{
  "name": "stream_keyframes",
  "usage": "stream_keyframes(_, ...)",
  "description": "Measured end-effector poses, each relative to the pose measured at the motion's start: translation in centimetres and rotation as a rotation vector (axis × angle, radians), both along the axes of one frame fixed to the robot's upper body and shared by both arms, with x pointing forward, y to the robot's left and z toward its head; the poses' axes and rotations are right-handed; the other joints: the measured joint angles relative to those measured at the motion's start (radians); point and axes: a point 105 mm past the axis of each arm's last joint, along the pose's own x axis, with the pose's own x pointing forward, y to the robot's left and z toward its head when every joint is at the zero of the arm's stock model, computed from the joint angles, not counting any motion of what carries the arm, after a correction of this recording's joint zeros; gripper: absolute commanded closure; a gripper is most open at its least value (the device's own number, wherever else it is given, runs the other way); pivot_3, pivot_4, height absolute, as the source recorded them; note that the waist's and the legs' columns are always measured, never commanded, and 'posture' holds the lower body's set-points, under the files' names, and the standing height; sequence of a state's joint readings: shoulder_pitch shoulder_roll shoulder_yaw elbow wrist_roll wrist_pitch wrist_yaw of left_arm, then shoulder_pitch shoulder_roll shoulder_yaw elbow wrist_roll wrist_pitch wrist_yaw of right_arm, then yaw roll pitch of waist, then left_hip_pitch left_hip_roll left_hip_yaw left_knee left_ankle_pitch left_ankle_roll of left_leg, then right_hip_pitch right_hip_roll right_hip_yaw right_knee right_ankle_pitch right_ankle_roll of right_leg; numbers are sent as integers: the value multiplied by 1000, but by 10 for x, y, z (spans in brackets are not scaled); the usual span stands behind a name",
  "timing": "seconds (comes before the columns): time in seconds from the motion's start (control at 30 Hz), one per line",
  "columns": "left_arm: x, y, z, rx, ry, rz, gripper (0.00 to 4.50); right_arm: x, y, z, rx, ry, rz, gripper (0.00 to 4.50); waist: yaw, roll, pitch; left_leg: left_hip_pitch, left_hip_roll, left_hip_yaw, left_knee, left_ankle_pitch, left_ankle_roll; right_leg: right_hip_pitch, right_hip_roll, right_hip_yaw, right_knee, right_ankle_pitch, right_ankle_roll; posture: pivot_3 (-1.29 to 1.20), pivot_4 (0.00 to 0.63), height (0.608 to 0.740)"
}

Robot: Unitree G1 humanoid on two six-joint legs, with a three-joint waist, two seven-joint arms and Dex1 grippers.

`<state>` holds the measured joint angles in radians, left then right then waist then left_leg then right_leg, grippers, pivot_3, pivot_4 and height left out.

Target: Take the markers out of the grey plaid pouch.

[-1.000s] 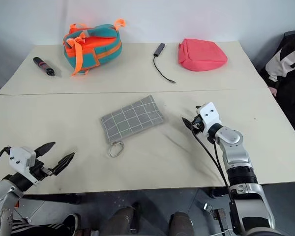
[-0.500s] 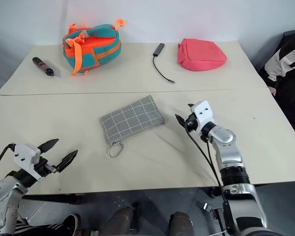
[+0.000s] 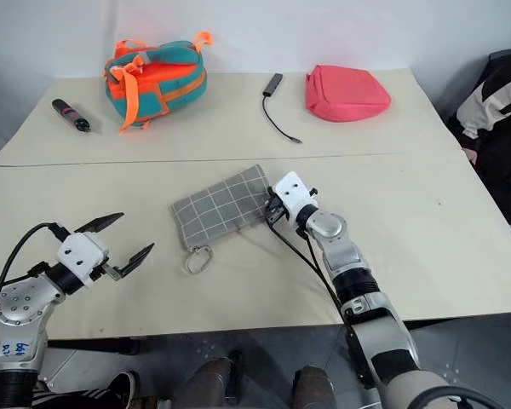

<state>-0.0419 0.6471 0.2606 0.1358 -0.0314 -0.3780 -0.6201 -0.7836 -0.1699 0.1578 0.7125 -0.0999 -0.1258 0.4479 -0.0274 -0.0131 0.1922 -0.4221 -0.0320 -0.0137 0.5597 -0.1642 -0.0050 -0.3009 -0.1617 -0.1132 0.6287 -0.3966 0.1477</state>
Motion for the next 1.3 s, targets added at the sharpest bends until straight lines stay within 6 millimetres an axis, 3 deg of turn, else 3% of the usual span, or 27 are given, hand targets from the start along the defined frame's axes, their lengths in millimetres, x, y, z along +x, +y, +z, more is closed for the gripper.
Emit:
stream_keyframes(0.13,6,-11,-7,131,-33,-57,0,2,7,-3,-83,-32,9,4453,0,-2,-1,0,1,2,0,0,0,-3,1,3,3,0,0,0,150,740)
stream_keyframes(0.37,21,-27,-1,271,-139,-129,0,2,5,-4,-90,-31,9,4453,0,-3,-2,1,1,3,0,0,0,-4,0,4,7,0,0,0,150,740)
stream_keyframes(1.03,52,-68,3,367,-201,-283,0,0,1,-4,-62,-9,-9,4453,9,-3,-2,1,0,3,2,0,0,-4,-1,4,9,0,0,0,150,740)
stream_keyframes(1.13,51,-70,1,354,-189,-288,585,0,1,-4,-60,-8,-9,4500,8,-3,-2,1,1,3,2,0,0,-4,-1,4,9,0,0,0,150,740)
stream_keyframes(1.3,48,-72,-7,351,-158,-305,2169,-1,1,-4,-60,-8,-10,4500,8,-3,-2,1,1,3,2,0,0,-4,-1,4,9,0,0,0,150,740)
